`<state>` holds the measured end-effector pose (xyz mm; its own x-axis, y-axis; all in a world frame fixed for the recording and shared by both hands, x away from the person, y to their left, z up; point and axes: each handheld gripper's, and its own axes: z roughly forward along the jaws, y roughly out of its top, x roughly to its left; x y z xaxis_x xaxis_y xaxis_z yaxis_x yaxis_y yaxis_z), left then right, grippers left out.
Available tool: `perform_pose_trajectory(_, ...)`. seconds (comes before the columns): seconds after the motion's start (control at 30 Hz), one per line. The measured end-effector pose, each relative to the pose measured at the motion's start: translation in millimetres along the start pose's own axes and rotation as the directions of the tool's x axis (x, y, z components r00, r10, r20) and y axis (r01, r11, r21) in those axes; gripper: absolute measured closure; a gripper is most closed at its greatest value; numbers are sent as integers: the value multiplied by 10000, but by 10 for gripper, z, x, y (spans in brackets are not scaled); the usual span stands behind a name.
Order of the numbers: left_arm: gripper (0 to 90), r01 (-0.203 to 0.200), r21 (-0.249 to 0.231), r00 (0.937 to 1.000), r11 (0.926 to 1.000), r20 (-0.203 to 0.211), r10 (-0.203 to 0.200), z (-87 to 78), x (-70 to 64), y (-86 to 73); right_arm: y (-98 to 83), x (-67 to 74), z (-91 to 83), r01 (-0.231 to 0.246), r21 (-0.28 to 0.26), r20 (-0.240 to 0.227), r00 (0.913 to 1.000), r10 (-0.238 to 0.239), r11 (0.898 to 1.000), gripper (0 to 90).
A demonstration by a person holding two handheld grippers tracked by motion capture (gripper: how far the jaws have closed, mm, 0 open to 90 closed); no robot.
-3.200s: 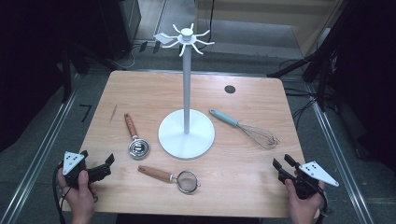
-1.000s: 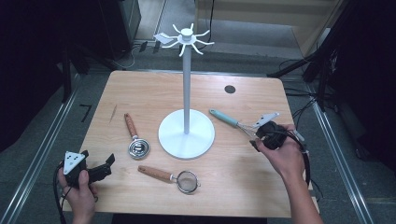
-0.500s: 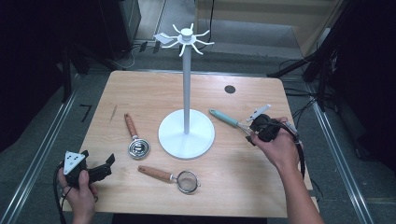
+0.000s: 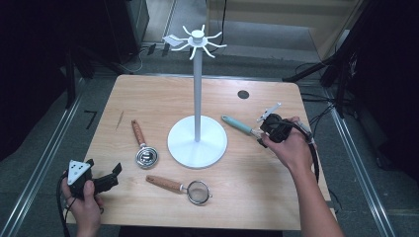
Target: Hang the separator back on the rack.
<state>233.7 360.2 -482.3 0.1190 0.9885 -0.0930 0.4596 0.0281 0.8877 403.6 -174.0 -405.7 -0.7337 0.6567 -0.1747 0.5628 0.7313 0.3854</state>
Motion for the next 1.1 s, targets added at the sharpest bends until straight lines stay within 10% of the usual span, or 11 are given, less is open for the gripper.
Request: perform_pose_trajectory(1.1,0,-17,2,10000,10000,49,17,2,2,1,555,-123,491,1390,1359,-710,9889,-1303,9809,596)
